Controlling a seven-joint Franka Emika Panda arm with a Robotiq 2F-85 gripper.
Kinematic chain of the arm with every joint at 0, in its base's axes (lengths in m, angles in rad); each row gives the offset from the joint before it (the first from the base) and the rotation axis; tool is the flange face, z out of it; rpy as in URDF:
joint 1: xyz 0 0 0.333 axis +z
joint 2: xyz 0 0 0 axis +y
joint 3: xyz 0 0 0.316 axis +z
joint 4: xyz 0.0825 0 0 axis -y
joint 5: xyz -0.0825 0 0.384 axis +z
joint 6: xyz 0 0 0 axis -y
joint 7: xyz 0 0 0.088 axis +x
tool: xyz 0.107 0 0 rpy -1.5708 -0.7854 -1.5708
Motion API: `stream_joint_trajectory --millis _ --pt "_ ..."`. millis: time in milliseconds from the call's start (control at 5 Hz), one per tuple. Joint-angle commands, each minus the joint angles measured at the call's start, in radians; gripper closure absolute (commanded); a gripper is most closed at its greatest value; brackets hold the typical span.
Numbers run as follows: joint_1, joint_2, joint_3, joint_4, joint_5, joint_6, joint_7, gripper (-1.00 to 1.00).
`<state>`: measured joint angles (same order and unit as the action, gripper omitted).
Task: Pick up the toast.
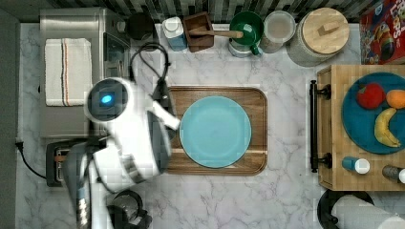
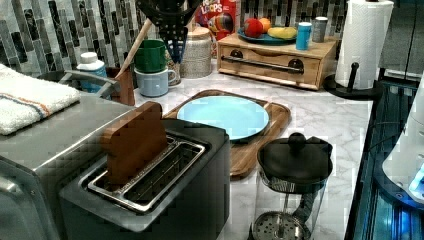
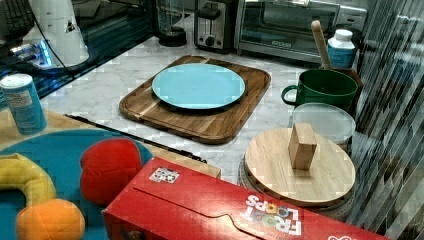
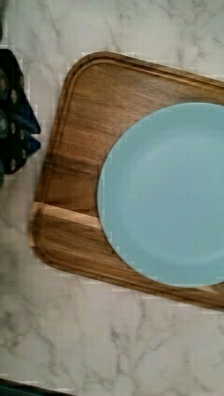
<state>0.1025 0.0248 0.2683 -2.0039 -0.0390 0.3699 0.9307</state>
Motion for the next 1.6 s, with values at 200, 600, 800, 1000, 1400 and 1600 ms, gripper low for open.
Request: stream_joint_trajectory --millis 200,600,800,1000,1400,1600 --pt "0.07 -0.081 0.126 0.097 0.058 -0.046 0.28 -1.0" --pt "0.081 -0.105 0.183 0.046 0.16 0.001 0.309 -1.0" --pt "0.079 -0.11 0.218 0.029 0.219 0.031 0.325 -1.0" --pt "0.101 -0.082 0.244 0.057 0.249 0.037 0.369 -1.0" --pt "0.141 0.027 0.31 0.133 0.179 0.085 0.558 -1.0" --pt "0.162 0.079 0.327 0.166 0.138 0.077 0.611 -0.99"
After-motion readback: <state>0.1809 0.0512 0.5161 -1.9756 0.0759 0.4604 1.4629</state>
